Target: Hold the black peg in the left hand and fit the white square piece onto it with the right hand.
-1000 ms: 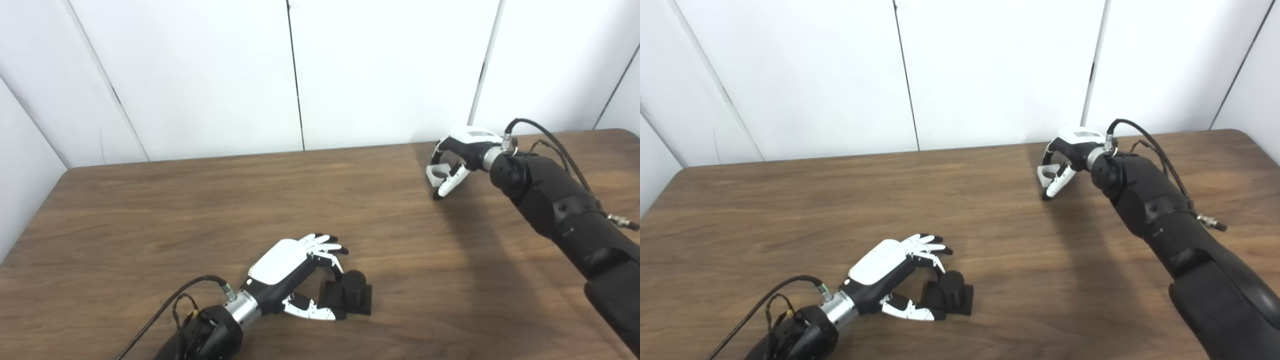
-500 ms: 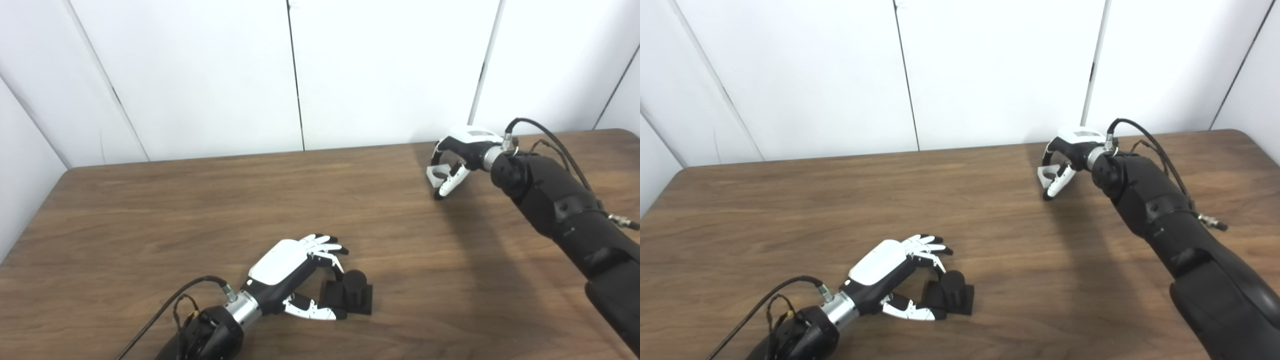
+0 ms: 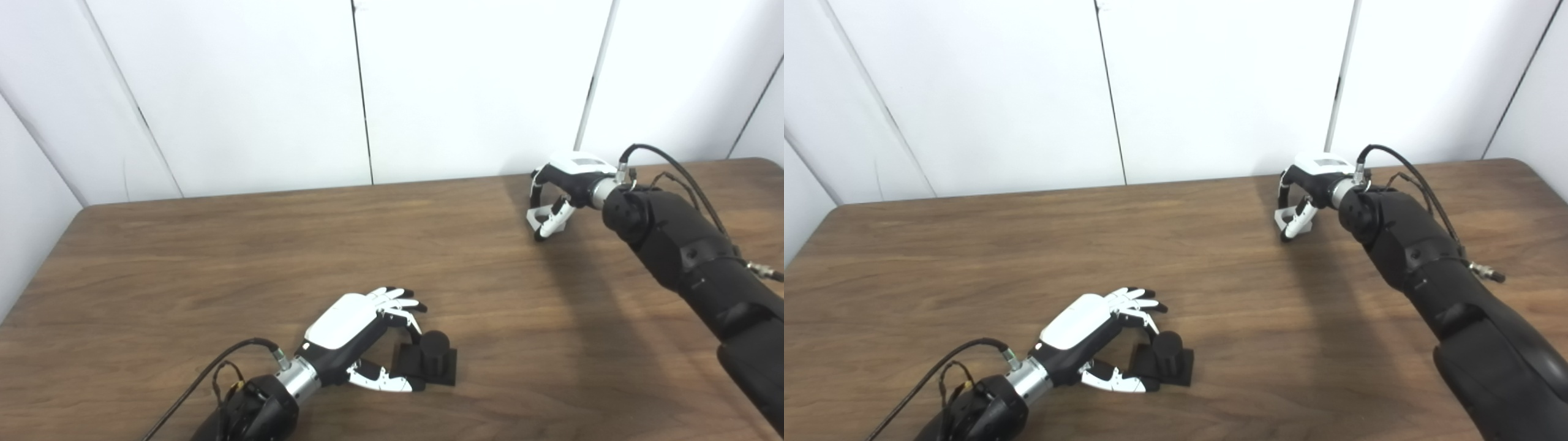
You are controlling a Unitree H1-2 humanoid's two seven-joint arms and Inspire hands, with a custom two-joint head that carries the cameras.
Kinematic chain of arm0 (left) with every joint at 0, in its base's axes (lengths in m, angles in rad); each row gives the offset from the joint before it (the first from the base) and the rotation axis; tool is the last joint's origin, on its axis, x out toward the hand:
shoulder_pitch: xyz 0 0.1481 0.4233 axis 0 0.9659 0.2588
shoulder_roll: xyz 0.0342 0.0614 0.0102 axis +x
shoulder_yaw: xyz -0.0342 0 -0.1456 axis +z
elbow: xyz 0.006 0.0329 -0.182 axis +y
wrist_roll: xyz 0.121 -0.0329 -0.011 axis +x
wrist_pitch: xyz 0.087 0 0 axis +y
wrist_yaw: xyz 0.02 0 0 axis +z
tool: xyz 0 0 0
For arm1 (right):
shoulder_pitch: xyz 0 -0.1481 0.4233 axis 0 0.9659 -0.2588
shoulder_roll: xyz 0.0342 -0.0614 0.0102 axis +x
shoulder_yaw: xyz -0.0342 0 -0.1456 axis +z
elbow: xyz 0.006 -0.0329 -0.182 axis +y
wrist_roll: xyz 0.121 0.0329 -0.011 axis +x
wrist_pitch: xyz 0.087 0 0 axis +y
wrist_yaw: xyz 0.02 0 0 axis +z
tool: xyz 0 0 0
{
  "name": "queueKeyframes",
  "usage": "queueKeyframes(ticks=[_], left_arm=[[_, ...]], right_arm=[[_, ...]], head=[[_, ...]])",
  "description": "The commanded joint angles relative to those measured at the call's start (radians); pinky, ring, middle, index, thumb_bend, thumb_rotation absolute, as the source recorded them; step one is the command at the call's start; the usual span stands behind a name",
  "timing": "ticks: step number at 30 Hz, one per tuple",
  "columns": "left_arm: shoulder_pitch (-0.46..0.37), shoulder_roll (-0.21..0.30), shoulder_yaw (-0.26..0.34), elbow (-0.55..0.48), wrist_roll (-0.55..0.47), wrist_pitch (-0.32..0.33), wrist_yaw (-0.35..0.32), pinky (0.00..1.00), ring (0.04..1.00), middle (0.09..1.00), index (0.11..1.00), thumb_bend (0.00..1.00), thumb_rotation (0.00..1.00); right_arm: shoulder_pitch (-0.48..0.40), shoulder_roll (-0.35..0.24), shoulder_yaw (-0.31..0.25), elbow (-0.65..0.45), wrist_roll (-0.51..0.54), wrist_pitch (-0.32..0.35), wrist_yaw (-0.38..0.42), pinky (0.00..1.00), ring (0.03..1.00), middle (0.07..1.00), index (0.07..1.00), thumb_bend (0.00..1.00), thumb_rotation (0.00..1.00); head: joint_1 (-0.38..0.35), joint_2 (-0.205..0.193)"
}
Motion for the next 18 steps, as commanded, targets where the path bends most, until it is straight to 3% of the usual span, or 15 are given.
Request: queueKeyframes(ticks=[1,18], left_arm=[[-0.009,0.009,-0.013,-0.008,0.019,0.008,-0.031,0.95,0.936,0.857,0.553,0.55,0.42],[-0.006,0.004,-0.013,-0.008,0.021,0.003,-0.022,0.95,0.935,0.856,0.546,0.54,0.41]], right_arm=[[-0.049,-0.029,-0.007,-0.002,-0.008,-0.013,-0.027,0.88,0.962,0.901,0.493,0.52,0.15],[-0.034,-0.032,-0.022,-0.009,0.009,-0.039,-0.049,0.86,0.952,0.889,0.492,0.52,0.15]], head=[[0.000,0.001],[0.001,0.000]])
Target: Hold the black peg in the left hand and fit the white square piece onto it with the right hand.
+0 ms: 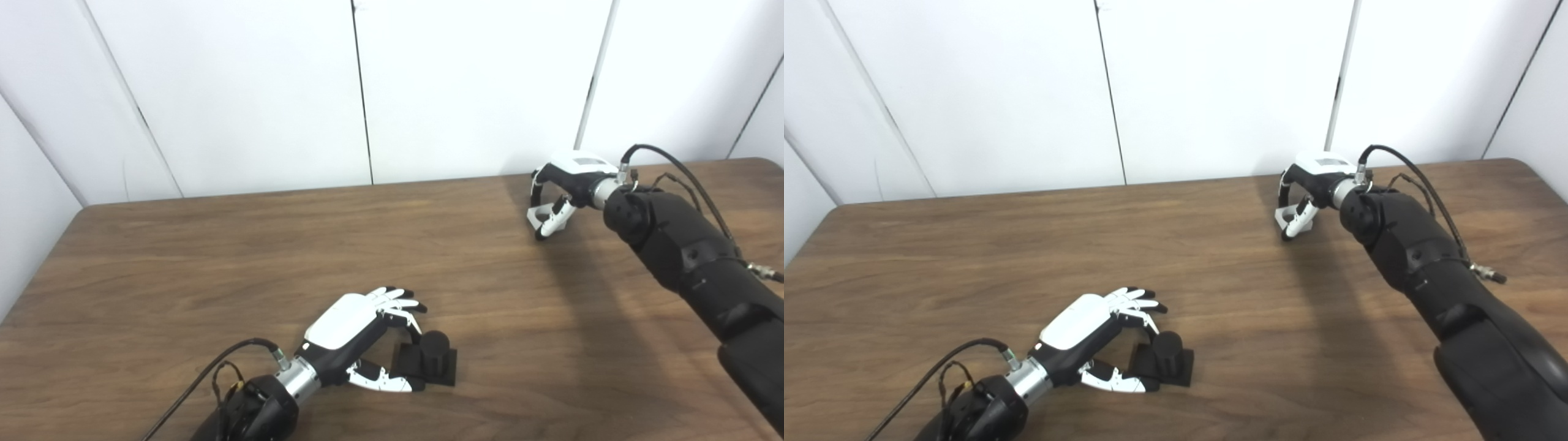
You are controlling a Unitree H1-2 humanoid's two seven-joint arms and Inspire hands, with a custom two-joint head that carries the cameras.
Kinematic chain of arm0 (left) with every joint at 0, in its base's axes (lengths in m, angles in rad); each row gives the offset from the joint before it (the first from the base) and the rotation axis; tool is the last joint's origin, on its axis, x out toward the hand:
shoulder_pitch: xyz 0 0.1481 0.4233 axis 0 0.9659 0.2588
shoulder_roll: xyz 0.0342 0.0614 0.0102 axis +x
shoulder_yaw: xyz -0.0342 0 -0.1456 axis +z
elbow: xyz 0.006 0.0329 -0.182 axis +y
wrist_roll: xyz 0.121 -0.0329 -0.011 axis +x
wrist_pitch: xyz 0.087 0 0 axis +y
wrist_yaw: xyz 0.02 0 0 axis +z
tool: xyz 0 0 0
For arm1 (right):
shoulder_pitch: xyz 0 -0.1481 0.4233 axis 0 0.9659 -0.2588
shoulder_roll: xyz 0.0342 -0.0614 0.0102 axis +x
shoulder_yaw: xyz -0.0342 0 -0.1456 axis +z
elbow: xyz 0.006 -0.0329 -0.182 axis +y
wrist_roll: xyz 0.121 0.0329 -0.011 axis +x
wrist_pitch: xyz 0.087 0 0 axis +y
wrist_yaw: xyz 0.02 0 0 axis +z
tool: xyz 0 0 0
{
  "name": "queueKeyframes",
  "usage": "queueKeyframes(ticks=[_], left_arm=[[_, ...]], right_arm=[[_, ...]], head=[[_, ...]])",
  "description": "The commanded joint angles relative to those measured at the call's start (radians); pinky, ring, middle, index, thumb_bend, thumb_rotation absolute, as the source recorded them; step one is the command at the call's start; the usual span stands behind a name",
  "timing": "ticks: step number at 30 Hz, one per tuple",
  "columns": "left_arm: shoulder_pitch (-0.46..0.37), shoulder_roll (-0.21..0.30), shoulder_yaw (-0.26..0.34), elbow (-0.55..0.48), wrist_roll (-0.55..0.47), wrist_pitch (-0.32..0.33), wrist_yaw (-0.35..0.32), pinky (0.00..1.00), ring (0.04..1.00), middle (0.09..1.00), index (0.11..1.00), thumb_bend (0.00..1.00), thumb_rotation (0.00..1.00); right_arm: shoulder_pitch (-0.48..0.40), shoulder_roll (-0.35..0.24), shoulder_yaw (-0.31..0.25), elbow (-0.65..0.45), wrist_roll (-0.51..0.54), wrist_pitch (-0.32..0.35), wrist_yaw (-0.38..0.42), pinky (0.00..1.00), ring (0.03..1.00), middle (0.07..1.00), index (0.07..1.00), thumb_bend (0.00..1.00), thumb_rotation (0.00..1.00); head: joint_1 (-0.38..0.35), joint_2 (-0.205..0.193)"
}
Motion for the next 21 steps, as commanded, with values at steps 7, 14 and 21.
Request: queueKeyframes(ticks=[7,14,21], left_arm=[[-0.008,0.003,-0.013,-0.005,0.021,0.010,-0.025,0.95,0.933,0.856,0.547,0.55,0.40],[-0.011,-0.001,-0.018,-0.005,0.023,0.017,-0.033,0.95,0.935,0.856,0.550,0.55,0.43],[-0.011,-0.011,-0.020,0.016,0.021,0.001,-0.008,0.94,0.924,0.846,0.535,0.55,0.40]], right_arm=[[-0.023,-0.034,-0.024,-0.053,0.011,-0.034,-0.037,0.86,0.952,0.885,0.491,0.52,0.15],[0.015,-0.055,-0.051,-0.163,0.023,-0.049,-0.025,0.86,0.961,0.891,0.491,0.52,0.14],[0.084,-0.081,-0.091,-0.347,0.048,-0.052,0.013,0.90,0.973,0.890,0.490,0.52,0.15]], head=[[-0.001,0.002],[-0.004,-0.001],[-0.004,-0.002]])
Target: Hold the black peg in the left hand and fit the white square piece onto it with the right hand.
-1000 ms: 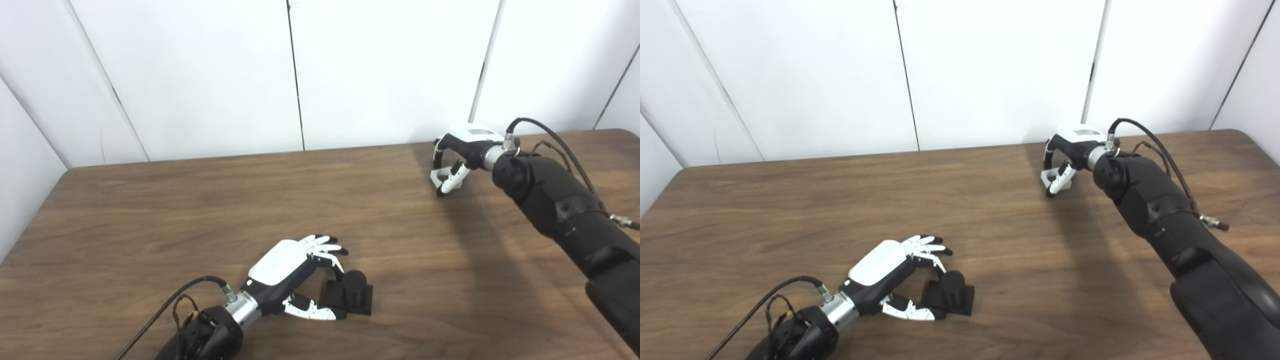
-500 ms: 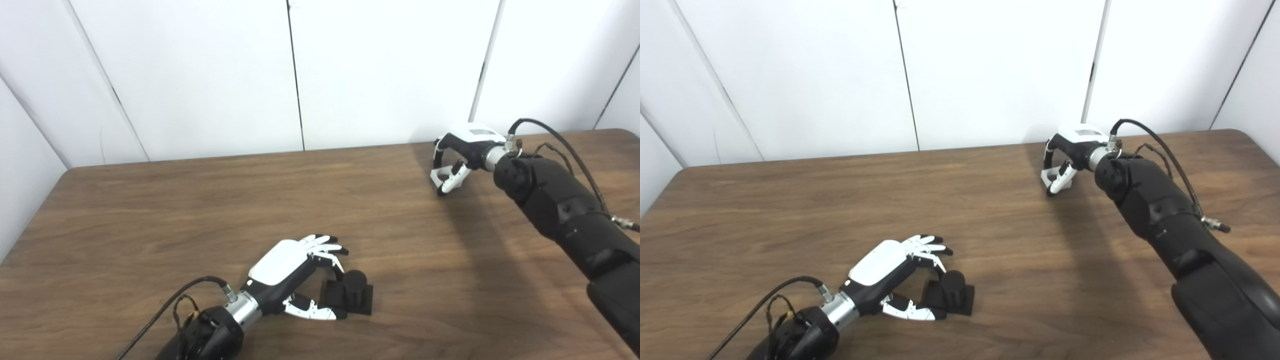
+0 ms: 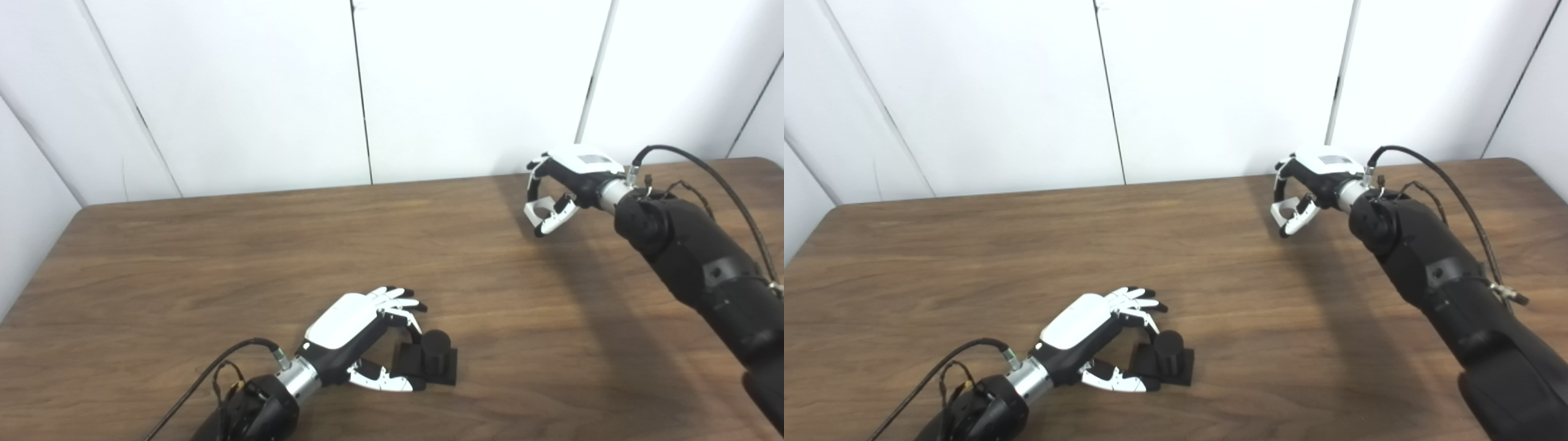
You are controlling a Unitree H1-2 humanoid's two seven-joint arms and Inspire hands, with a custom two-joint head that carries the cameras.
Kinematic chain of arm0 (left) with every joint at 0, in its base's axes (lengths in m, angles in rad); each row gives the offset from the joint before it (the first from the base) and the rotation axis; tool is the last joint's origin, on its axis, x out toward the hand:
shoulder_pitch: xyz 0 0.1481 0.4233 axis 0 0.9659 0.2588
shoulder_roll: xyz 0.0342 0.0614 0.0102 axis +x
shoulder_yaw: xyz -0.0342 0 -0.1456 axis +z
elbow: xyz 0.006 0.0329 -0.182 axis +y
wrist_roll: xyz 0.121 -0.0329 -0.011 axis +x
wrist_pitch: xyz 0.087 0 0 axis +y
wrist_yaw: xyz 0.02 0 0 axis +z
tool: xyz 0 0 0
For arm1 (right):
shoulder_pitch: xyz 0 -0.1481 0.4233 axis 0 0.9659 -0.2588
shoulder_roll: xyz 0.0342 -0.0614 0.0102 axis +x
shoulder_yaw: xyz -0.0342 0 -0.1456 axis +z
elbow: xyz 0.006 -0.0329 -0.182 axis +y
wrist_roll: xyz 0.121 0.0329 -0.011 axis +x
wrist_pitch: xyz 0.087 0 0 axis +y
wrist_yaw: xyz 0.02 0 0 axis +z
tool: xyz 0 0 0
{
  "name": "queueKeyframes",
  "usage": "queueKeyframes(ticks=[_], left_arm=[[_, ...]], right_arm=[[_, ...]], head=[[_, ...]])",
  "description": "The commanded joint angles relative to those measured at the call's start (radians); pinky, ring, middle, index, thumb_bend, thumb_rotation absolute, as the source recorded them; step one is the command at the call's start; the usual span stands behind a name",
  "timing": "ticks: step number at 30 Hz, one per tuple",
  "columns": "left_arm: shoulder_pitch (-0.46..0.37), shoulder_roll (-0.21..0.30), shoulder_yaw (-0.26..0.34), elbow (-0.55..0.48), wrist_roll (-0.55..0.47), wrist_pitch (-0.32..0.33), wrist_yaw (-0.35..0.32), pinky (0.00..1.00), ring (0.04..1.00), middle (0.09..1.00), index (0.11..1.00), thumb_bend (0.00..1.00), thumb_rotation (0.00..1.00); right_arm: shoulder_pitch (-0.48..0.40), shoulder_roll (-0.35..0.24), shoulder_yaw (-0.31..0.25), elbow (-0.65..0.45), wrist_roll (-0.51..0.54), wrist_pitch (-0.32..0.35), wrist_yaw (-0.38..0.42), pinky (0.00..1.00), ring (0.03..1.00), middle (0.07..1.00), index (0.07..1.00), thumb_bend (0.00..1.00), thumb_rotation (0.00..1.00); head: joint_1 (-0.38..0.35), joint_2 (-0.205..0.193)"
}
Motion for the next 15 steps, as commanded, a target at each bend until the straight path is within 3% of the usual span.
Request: queueKeyframes(ticks=[1,10,15], left_arm=[[-0.012,-0.003,-0.017,0.013,0.022,-0.003,-0.014,0.94,0.924,0.846,0.534,0.55,0.40],[-0.019,-0.002,-0.021,0.021,0.023,-0.005,-0.023,0.95,0.935,0.857,0.545,0.54,0.42],[-0.017,-0.007,-0.018,0.026,0.023,-0.007,-0.012,0.95,0.928,0.847,0.535,0.54,0.39]], right_arm=[[-0.030,-0.030,-0.028,-0.067,0.016,-0.024,0.001,0.90,0.974,0.889,0.490,0.52,0.15],[0.061,-0.054,-0.069,-0.322,0.023,-0.011,0.071,0.91,0.979,0.890,0.490,0.52,0.15],[0.108,-0.060,-0.085,-0.498,0.036,0.022,0.160,0.91,0.989,0.896,0.490,0.52,0.15]], head=[[-0.002,0.001],[0.005,-0.003],[0.006,-0.001]])
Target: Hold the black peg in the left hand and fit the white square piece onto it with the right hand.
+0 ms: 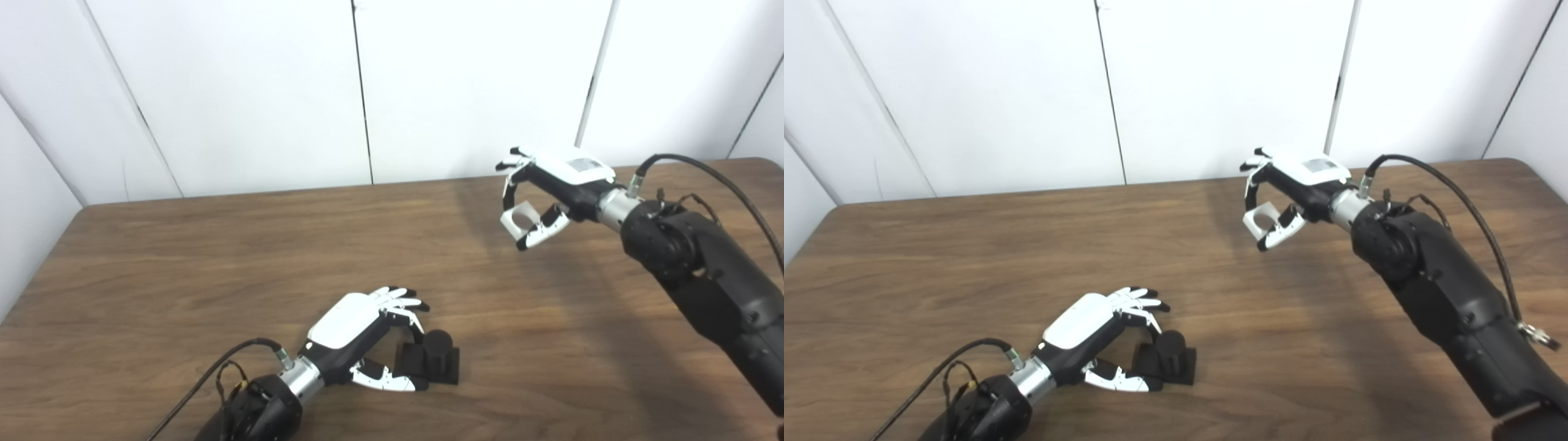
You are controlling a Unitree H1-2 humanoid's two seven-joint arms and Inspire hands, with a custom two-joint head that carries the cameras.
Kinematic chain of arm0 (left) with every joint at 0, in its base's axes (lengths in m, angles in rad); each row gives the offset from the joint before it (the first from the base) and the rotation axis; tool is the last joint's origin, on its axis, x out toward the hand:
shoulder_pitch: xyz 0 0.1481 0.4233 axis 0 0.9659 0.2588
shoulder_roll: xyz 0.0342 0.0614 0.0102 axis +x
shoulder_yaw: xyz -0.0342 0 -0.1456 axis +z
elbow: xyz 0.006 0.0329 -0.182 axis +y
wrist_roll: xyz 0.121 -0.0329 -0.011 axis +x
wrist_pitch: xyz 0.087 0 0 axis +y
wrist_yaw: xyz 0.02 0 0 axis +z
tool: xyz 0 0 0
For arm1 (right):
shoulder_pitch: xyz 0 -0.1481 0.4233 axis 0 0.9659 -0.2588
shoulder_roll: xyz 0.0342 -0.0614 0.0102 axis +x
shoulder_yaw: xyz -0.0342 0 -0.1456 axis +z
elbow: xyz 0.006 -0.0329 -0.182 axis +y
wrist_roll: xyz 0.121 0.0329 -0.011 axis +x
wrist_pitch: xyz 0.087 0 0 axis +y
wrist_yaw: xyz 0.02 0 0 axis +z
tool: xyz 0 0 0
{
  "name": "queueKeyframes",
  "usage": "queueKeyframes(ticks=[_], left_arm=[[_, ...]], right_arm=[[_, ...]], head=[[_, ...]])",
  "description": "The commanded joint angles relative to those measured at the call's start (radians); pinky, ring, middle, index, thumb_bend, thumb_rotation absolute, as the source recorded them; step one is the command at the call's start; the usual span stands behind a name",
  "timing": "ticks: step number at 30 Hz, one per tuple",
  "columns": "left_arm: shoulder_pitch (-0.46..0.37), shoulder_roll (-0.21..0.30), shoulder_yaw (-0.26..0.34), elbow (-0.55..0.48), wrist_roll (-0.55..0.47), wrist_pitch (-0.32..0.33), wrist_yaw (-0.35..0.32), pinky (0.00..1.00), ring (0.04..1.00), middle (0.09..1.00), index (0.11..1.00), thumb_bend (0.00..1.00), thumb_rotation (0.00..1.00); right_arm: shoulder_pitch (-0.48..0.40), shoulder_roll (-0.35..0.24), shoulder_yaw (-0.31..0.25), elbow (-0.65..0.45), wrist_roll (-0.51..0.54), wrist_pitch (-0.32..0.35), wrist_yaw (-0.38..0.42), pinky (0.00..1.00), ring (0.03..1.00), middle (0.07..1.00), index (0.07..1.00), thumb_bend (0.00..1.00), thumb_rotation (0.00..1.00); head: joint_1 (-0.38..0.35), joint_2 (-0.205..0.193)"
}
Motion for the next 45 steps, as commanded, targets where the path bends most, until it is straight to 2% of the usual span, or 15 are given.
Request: queueKeyframes(ticks=[1,8,10,19,27,32,45], left_arm=[[-0.013,-0.004,-0.015,0.020,0.023,-0.001,-0.012,0.95,0.925,0.844,0.532,0.54,0.39],[-0.017,0.002,-0.021,0.012,0.033,0.011,-0.029,0.95,0.933,0.853,0.541,0.55,0.40],[-0.019,0.002,-0.021,0.009,0.031,0.013,-0.033,0.95,0.935,0.853,0.544,0.54,0.40],[-0.022,0.000,-0.021,0.015,0.030,0.010,-0.029,0.95,0.932,0.848,0.544,0.55,0.39],[-0.026,-0.006,-0.019,0.034,0.031,-0.007,-0.008,0.94,0.924,0.839,0.536,0.55,0.37],[-0.031,-0.008,-0.021,0.031,0.032,-0.002,-0.018,0.95,0.926,0.844,0.539,0.55,0.40],[-0.035,-0.016,-0.027,0.029,0.044,-0.015,-0.004,0.94,0.929,0.845,0.532,0.55,0.36]], right_arm=[[-0.030,-0.022,-0.029,-0.110,0.017,0.021,0.042,0.93,0.994,0.901,0.490,0.52,0.15],[0.023,-0.010,-0.039,-0.305,0.050,0.047,0.145,0.89,0.984,0.893,0.490,0.52,0.15],[0.035,-0.005,-0.038,-0.365,0.055,0.074,0.183,0.90,0.987,0.894,0.490,0.52,0.15],[0.055,0.027,-0.025,-0.511,0.065,0.113,0.288,0.90,0.977,0.882,0.489,0.52,0.15],[0.043,0.063,0.006,-0.537,0.058,0.130,0.374,0.90,0.967,0.879,0.488,0.52,0.15],[0.029,0.086,0.029,-0.511,0.049,0.107,0.391,0.89,0.967,0.874,0.488,0.53,0.15],[0.014,0.136,0.082,-0.474,0.035,0.103,0.421,0.89,0.975,0.876,0.488,0.53,0.14]], head=[[-0.001,0.000],[-0.001,0.001],[-0.001,0.009],[-0.002,0.012],[-0.009,0.013],[-0.007,0.016],[-0.007,0.027]])
